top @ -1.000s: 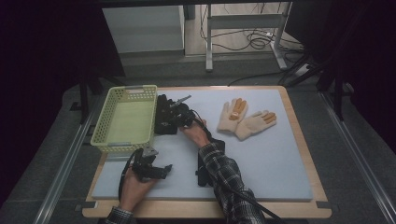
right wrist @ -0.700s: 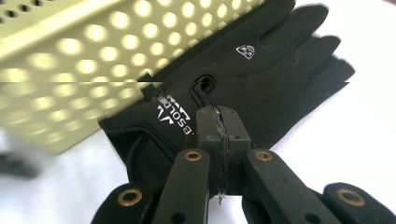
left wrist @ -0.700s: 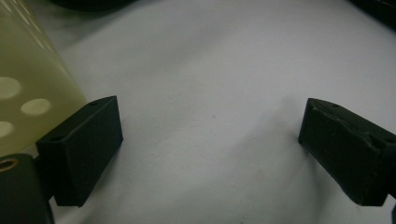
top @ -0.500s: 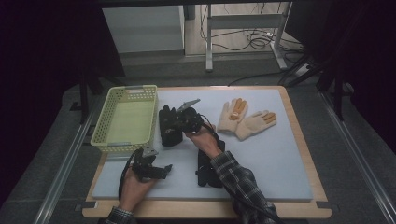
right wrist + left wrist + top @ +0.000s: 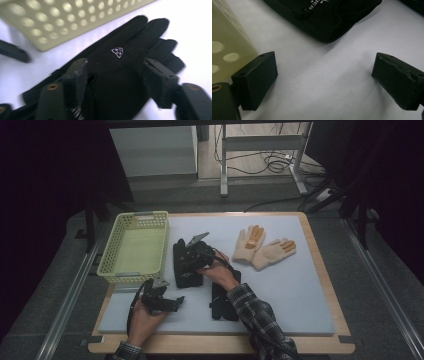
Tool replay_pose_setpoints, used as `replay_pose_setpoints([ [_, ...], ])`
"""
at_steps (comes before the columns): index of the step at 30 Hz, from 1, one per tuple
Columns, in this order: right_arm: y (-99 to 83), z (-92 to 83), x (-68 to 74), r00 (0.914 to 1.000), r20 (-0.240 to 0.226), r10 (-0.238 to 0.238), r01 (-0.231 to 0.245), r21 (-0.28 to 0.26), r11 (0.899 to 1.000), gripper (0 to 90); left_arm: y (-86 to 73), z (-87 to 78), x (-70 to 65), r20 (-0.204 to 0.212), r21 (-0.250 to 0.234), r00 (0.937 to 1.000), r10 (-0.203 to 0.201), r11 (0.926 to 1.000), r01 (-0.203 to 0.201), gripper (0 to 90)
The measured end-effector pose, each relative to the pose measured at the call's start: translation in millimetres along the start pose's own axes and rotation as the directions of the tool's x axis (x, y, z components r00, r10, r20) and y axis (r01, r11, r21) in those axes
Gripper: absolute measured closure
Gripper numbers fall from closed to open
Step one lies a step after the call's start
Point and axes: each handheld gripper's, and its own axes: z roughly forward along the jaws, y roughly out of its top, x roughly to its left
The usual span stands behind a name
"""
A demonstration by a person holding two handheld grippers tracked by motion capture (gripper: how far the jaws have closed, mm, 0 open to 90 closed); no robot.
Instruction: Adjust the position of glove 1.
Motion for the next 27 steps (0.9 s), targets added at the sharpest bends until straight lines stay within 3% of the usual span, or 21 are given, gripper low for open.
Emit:
replay_pose_setpoints([
  [3, -4.3, 18.7, -1.0, 0.9998, 0.009, -0.017, 0.017, 0.05, 0.999, 28.1, 0.0, 0.1, -0.2, 0.001, 0.0, 1.0, -0.004, 1.0, 0.004, 6.4],
  [7, -1.3, 16.2, -2.9, 0.9999, 0.012, 0.011, -0.012, 0.066, 0.998, 48.7, 0.0, 0.2, -0.2, 0.001, 0.001, 1.0, -0.003, 1.0, 0.003, 6.4],
  [8, -1.3, 16.2, -2.9, 0.9999, 0.012, 0.011, -0.012, 0.066, 0.998, 48.7, 0.0, 0.2, -0.2, 0.001, 0.001, 1.0, -0.003, 1.0, 0.003, 6.4],
  [9, 0.1, 14.7, -1.3, 0.9996, 0.022, 0.02, -0.022, 0.072, 0.997, 65.5, 0.0, 0.1, -0.2, 0.001, 0.001, 1.0, -0.003, 1.0, 0.003, 6.4],
  [10, 0.7, 13.5, 0.4, 0.9996, 0.028, 0.01, -0.012, 0.072, 0.997, 73.6, 0.0, 0.2, -0.2, 0.001, 0.001, 1.0, -0.003, 1.0, 0.003, 6.4],
  [15, 0.9, 11.6, 9.1, 0.9973, 0.073, -0.009, 0.004, 0.071, 0.997, 78.2, 0.0, 0.3, -0.5, 0.001, -0.002, 1.0, -0.006, 1.0, 0.006, 6.4],
  [19, 0.7, -5.1, 11.1, 0.9989, 0.047, 0.008, -0.009, 0.024, 1.0, 78.2, 0.0, 0.1, -0.2, 0.001, 0.001, 1.0, -0.003, 1.0, 0.003, 6.4],
  [23, 6.1, -48.3, 21.9, 0.9981, 0.051, -0.036, 0.037, -0.03, 0.999, 78.1, 0.0, 0.1, 0.0, -0.001, 0.001, 1.0, 0.001, 1.0, -0.001, 6.4],
  [25, 5.7, -57.0, 24.3, 0.9984, 0.049, -0.031, 0.032, -0.038, 0.999, 78.1, 0.0, 0.2, 0.1, -0.001, -0.002, 1.0, 0.002, 1.0, -0.002, 6.4],
  [27, -0.8, -82.0, 29.8, 0.9993, 0.037, -0.003, 0.005, -0.066, 0.998, 77.9, 0.0, 0.2, 0.1, -0.001, -0.001, 1.0, 0.003, 1.0, -0.003, 6.4],
])
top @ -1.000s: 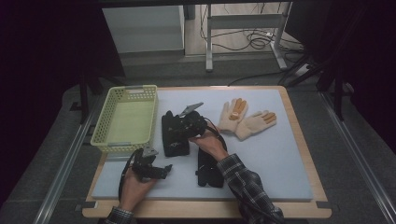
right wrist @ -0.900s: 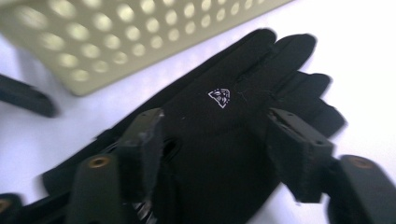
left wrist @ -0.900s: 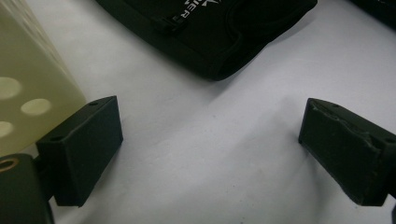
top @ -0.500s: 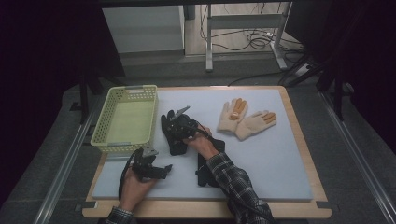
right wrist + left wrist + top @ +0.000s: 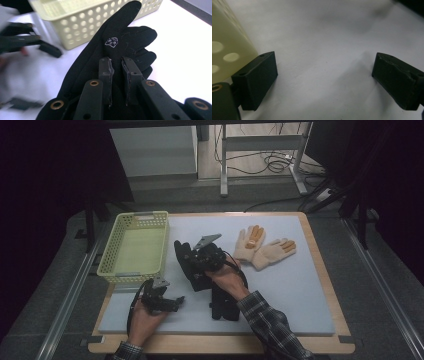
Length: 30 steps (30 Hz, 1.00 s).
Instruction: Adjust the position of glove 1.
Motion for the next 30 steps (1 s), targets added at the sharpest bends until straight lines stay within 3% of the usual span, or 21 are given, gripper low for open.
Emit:
replay_pose_setpoints([
  [5, -17.2, -37.7, 2.7, 0.9982, 0.005, 0.06, -0.06, -0.017, 0.998, 77.5, 0.0, 0.1, -0.3, -0.001, -0.002, 1.0, -0.003, 1.0, 0.003, 6.4],
  [6, -17.2, -37.7, 2.7, 0.9982, 0.005, 0.06, -0.06, -0.017, 0.998, 77.5, 0.0, 0.1, -0.3, -0.001, -0.002, 1.0, -0.003, 1.0, 0.003, 6.4],
  [7, -24.3, -52.4, 4.1, 0.9962, 0.012, 0.086, -0.086, -0.03, 0.996, 77.3, 0.1, 0.0, -0.3, -0.001, -0.001, 1.0, -0.003, 1.0, 0.003, 6.4],
  [8, -24.3, -52.4, 4.1, 0.9962, 0.012, 0.086, -0.086, -0.03, 0.996, 77.3, 0.1, 0.0, -0.3, -0.001, -0.001, 1.0, -0.003, 1.0, 0.003, 6.4],
  [9, -32.5, -66.8, 6.5, 0.9935, 0.039, 0.107, -0.105, -0.033, 0.994, 77.2, 0.0, 0.1, -0.3, -0.001, -0.001, 1.0, -0.003, 1.0, 0.003, 6.4],
  [13, -43.8, -82.0, 11.7, 0.988, 0.076, 0.135, -0.132, -0.037, 0.991, 77.1, 0.1, -0.1, -0.5, 0.001, 0.0, 1.0, -0.006, 1.0, 0.006, 6.4],
  [15, -54.5, -90.7, 18.4, 0.9807, 0.126, 0.149, -0.148, -0.018, 0.989, 76.9, 0.0, 0.0, -0.5, 0.0, -0.001, 1.0, -0.005, 1.0, 0.005, 6.4],
  [18, -63.3, -93.5, 21.5, 0.9743, 0.131, 0.183, -0.183, -0.018, 0.983, 76.8, 0.0, 0.0, -0.6, -0.001, -0.002, 1.0, -0.005, 1.0, 0.005, 6.4],
  [21, -80.2, -85.7, 21.6, 0.961, 0.139, 0.239, -0.238, -0.025, 0.971, 76.5, 0.0, 0.0, -0.4, -0.001, -0.002, 1.0, -0.003, 1.0, 0.003, 6.4],
  [22, -80.2, -85.7, 21.6, 0.961, 0.139, 0.239, -0.238, -0.025, 0.971, 76.5, 0.0, 0.1, -0.5, 0.0, -0.002, 1.0, -0.005, 1.0, 0.005, 6.4],
  [23, -88.0, -76.6, 19.7, 0.9533, 0.148, 0.263, -0.262, -0.028, 0.965, 75.8, -0.1, 0.2, -0.6, -0.001, -0.004, 1.0, -0.006, 1.0, 0.006, 6.4],
  [25, -95.4, -68.3, 19.3, 0.9456, 0.182, 0.27, -0.268, -0.032, 0.963, 72.2, -0.1, 0.0, -0.6, -0.002, -0.003, 1.0, -0.005, 1.0, 0.005, 6.4],
  [27, -101.3, -63.9, 20.7, 0.9439, 0.189, 0.271, -0.266, -0.05, 0.963, 57.0, -0.1, -0.1, -0.3, -0.001, 0.0, 1.0, -0.002, 1.0, 0.002, 6.4],
  [28, -101.3, -63.9, 20.7, 0.9439, 0.189, 0.271, -0.266, -0.05, 0.963, 57.0, -0.1, -0.1, -0.3, -0.001, 0.0, 1.0, -0.002, 1.0, 0.002, 6.4],
  [29, -103.6, -61.0, 24.3, 0.9486, 0.215, 0.232, -0.233, -0.021, 0.972, 40.6, 0.0, -0.2, -0.3, -0.001, 0.001, 1.0, -0.002, 1.0, 0.002, 6.4],
  [30, -103.6, -61.0, 24.3, 0.9486, 0.215, 0.232, -0.233, -0.021, 0.972, 40.6, 0.0, -0.2, -0.3, -0.001, 0.001, 1.0, -0.002, 1.0, 0.002, 6.4],
])
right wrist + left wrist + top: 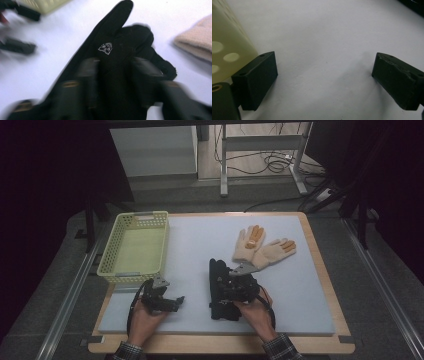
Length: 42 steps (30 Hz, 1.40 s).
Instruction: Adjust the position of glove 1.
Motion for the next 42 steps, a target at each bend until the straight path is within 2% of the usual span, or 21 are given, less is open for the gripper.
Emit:
replay_pose_setpoints([
  [1, -1.6, -5.3, 0.6, 0.9996, 0.004, -0.029, 0.029, 0.004, 1.0, 38.3, 0.0, 0.0, 0.0, 0.0, 0.0, 1.0, 0.0, 1.0, 0.0, 6.4],
  [4, -1.4, -13.5, -1.4, 0.9995, -0.004, -0.032, 0.032, 0.002, 0.999, 38.4, 0.0, 0.0, 0.0, 0.001, 0.0, 1.0, 0.0, 1.0, 0.0, 6.4],
  [5, -1.3, -19.0, -2.5, 0.9993, -0.008, -0.036, 0.036, 0.0, 0.999, 40.0, 0.0, 0.1, 0.0, 0.001, -0.001, 1.0, -0.001, 1.0, 0.001, 6.4],
  [7, -2.8, -35.4, -2.7, 0.9976, -0.044, -0.054, 0.054, 0.008, 0.999, 52.5, 0.0, 0.3, -0.3, 0.001, -0.004, 1.0, -0.004, 1.0, 0.004, 6.4],
  [8, -3.6, -38.2, -2.3, 0.9968, -0.052, -0.061, 0.062, 0.01, 0.998, 55.0, 0.0, 0.3, -0.3, 0.001, -0.004, 1.0, -0.004, 1.0, 0.004, 6.4],
  [10, -5.9, -42.9, -1.9, 0.9959, -0.042, -0.08, 0.081, 0.021, 0.997, 57.6, 0.0, 0.0, -0.1, 0.001, 0.0, 1.0, 0.0, 1.0, 0.0, 6.4],
  [12, -7.2, -44.4, -5.9, 0.997, -0.027, -0.072, 0.073, 0.011, 0.997, 58.3, 0.0, 0.3, -0.3, 0.001, -0.003, 1.0, -0.003, 1.0, 0.003, 6.4],
  [15, -7.1, -37.5, -24.4, 0.9998, -0.013, -0.015, 0.015, -0.008, 1.0, 58.3, 0.0, 0.1, -0.1, 0.0, 0.0, 1.0, 0.0, 1.0, 0.0, 6.4],
  [18, -5.8, -27.4, -33.0, 1.0, -0.006, 0.002, -0.002, -0.012, 1.0, 55.0, 0.0, 0.2, -0.3, 0.0, -0.003, 1.0, -0.004, 1.0, 0.004, 6.4],
  [19, -6.3, -17.2, -35.1, 0.999, -0.042, 0.018, -0.018, 0.0, 1.0, 52.6, 0.0, 0.2, -0.3, 0.0, -0.003, 1.0, -0.004, 1.0, 0.004, 6.4],
  [20, -7.1, -13.2, -34.8, 0.9984, -0.054, 0.02, -0.02, 0.011, 1.0, 53.0, 0.0, 0.0, 0.0, 0.0, 0.0, 1.0, -0.001, 1.0, 0.001, 6.4],
  [22, -11.0, -3.1, -30.0, 0.9985, -0.054, 0.012, -0.009, 0.052, 0.999, 65.9, 0.0, 0.0, 0.0, 0.0, 0.0, 1.0, 0.0, 1.0, 0.0, 6.4],
  [23, -11.0, -3.1, -30.0, 0.9985, -0.054, 0.012, -0.009, 0.052, 0.999, 65.9, 0.0, 0.0, 0.0, 0.0, 0.0, 1.0, 0.0, 1.0, 0.0, 6.4],
  [25, -16.3, -0.4, -23.8, 0.9998, -0.019, 0.005, -0.004, 0.067, 0.998, 86.6, 0.0, 0.0, 0.0, 0.0, 0.0, 1.0, 0.001, 1.0, -0.001, 6.4],
  [30, -14.0, -11.3, -22.8, 0.9996, -0.027, -0.001, 0.003, 0.057, 0.998, 87.4, 0.0, 0.0, 0.0, 0.0, 0.0, 1.0, 0.0, 1.0, 0.0, 6.4],
  [32, -13.7, -22.9, -18.5, 0.9993, -0.036, -0.012, 0.014, 0.055, 0.998, 87.4, 0.0, 0.0, -0.1, 0.0, 0.0, 1.0, 0.0, 1.0, 0.0, 6.4],
  [36, -17.8, -23.7, -16.1, 0.9993, -0.03, -0.023, 0.025, 0.073, 0.997, 86.1, 0.0, 0.0, -0.1, 0.0, 0.0, 1.0, 0.0, 1.0, 0.0, 6.4],
  [37, -20.8, -21.1, -18.4, 0.9995, -0.029, -0.016, 0.018, 0.073, 0.997, 80.5, 0.0, 0.0, -0.1, 0.0, 0.0, 1.0, 0.0, 1.0, 0.0, 6.4],
  [38, -20.8, -21.1, -18.4, 0.9995, -0.029, -0.016, 0.018, 0.073, 0.997, 80.5, 0.0, 0.0, -0.1, 0.0, 0.0, 1.0, 0.0, 1.0, 0.0, 6.4],
  [39, -22.4, -24.0, -20.7, 0.9995, -0.03, -0.013, 0.015, 0.053, 0.998, 72.3, 0.0, 0.0, -0.1, 0.0, 0.0, 1.0, 0.0, 1.0, 0.0, 6.4],
  [42, -22.9, -32.8, -20.6, 0.9989, -0.044, -0.018, 0.019, 0.036, 0.999, 69.1, 0.0, 0.0, 0.0, 0.0, 0.0, 1.0, 0.0, 1.0, 0.0, 6.4],
])
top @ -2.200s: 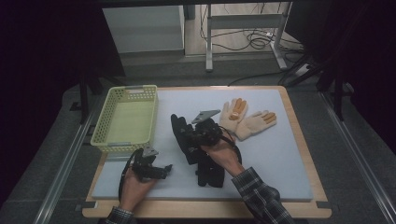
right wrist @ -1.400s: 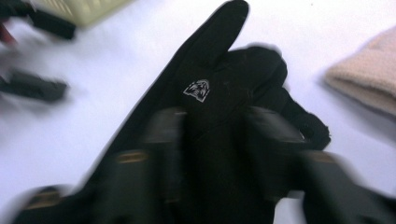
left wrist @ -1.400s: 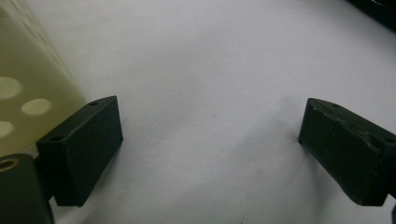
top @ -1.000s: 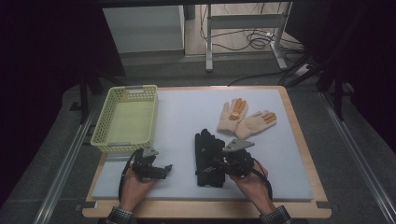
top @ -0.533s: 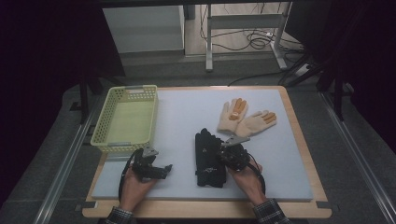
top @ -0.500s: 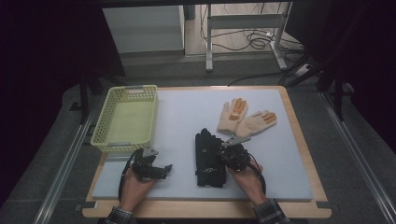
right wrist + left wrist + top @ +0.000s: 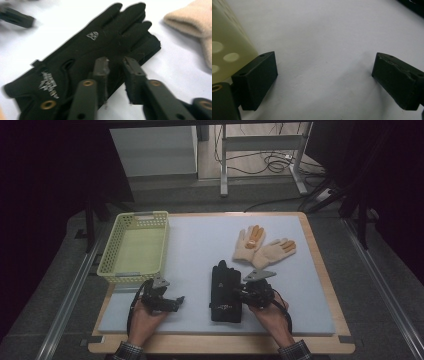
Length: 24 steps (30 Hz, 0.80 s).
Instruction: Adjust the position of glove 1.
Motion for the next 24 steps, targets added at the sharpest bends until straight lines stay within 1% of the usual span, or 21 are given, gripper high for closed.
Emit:
replay_pose_setpoints([
  [1, -1.0, -3.8, 0.1, 0.9999, 0.001, -0.015, 0.015, -0.003, 1.0, 69.2, 0.0, 0.0, 0.0, 0.0, 0.0, 1.0, 0.0, 1.0, 0.0, 6.4],
  [2, -3.9, -9.0, -0.3, 0.9997, -0.006, -0.024, 0.024, 0.003, 1.0, 71.1, 0.0, 0.0, -0.1, 0.0, 0.0, 1.0, 0.0, 1.0, 0.0, 6.4],
  [3, -6.9, -11.7, -1.6, 0.9996, -0.013, -0.025, 0.026, 0.009, 1.0, 75.0, 0.0, 0.0, -0.1, 0.0, 0.0, 1.0, 0.0, 1.0, 0.0, 6.5],
  [4, -6.9, -11.7, -1.6, 0.9996, -0.013, -0.025, 0.026, 0.009, 1.0, 75.0, 0.0, 0.0, -0.1, 0.0, 0.0, 1.0, 0.0, 1.0, 0.0, 6.4],
  [5, -16.2, -16.4, -4.6, 0.9994, -0.026, -0.022, 0.022, 0.021, 1.0, 81.6, 0.0, 0.0, -0.1, 0.0, 0.0, 1.0, 0.0, 1.0, 0.0, 6.4],
  [6, -16.2, -16.4, -4.6, 0.9994, -0.026, -0.022, 0.022, 0.021, 1.0, 81.6, 0.0, 0.0, -0.1, 0.0, 0.0, 1.0, 0.0, 1.0, 0.0, 6.4],
  [7, -26.3, -18.4, -7.0, 0.9986, -0.047, -0.022, 0.023, 0.029, 0.999, 85.1, 0.0, 0.0, -0.1, 0.0, 0.0, 1.0, 0.0, 1.0, 0.0, 6.4],
  [9, -34.7, -17.4, -7.0, 0.9969, -0.077, -0.018, 0.021, 0.038, 0.999, 86.1, 0.0, 0.0, -0.1, 0.0, 0.0, 1.0, 0.0, 1.0, 0.0, 6.4],
  [10, -34.7, -17.4, -7.0, 0.9969, -0.077, -0.018, 0.021, 0.038, 0.999, 86.1, 0.0, 0.0, -0.1, 0.0, 0.0, 1.0, 0.0, 1.0, 0.0, 6.4],
  [11, -43.1, -13.3, -4.2, 0.995, -0.096, -0.026, 0.032, 0.051, 0.998, 86.1, 0.0, 0.0, -0.1, 0.0, 0.0, 1.0, -0.001, 1.0, 0.001, 6.4],
  [13, -46.8, -9.0, -0.3, 0.992, -0.122, -0.032, 0.039, 0.048, 0.998, 86.1, 0.1, -0.2, 0.1, 0.002, 0.002, 1.0, 0.0, 1.0, 0.0, 6.5],
  [14, -46.8, -9.0, -0.3, 0.992, -0.122, -0.032, 0.039, 0.048, 0.998, 86.1, 0.1, -0.2, 0.1, 0.002, 0.002, 1.0, 0.0, 1.0, 0.0, 6.5],
  [15, -48.5, -3.2, 6.3, 0.9904, -0.13, -0.047, 0.053, 0.045, 0.998, 86.2, 0.2, -0.5, -0.1, 0.002, 0.005, 1.0, 0.002, 1.0, -0.002, 6.5],
  [16, -48.5, -3.2, 6.3, 0.9904, -0.13, -0.047, 0.053, 0.045, 0.998, 86.2, 0.2, -0.5, -0.1, 0.002, 0.005, 1.0, 0.002, 1.0, -0.002, 6.5],
  [17, -47.4, -0.4, 10.0, 0.9883, -0.141, -0.057, 0.063, 0.036, 0.997, 86.2, -0.1, -1.0, 0.4, 0.006, 0.005, 1.0, 0.006, 1.0, -0.006, 6.6],
  [19, -45.5, 2.5, 13.6, 0.9865, -0.151, -0.064, 0.07, 0.033, 0.997, 86.2, -2.3, -4.4, 3.7, 0.017, 0.015, 0.9998, 0.014, 0.9998, -0.015, 6.5],
  [21, -43.4, 6.2, 17.5, 0.984, -0.166, -0.064, 0.07, 0.03, 0.997, 86.1, -3.4, -7.2, 6.7, 0.006, 0.036, 1.0, 0.007, 0.9993, -0.007, 5.4],
  [22, -43.4, 6.2, 17.5, 0.984, -0.166, -0.064, 0.07, 0.03, 0.997, 86.1, -3.4, -7.2, 6.7, 0.006, 0.036, 1.0, 0.007, 0.9993, -0.007, 4.3],
  [23, -40.2, 10.7, 21.9, 0.9814, -0.179, -0.069, 0.075, 0.026, 0.997, 86.1, -5.3, -9.5, 11.7, 0.018, 0.038, 0.9997, 0.015, 0.9991, -0.016, 5.3],
  [24, -39.1, 12.4, 23.6, 0.9804, -0.184, -0.07, 0.076, 0.025, 0.997, 86.1, -6.6, -9.9, 12.4, 0.022, 0.032, 0.9996, 0.019, 0.9993, -0.02, 5.8],
])
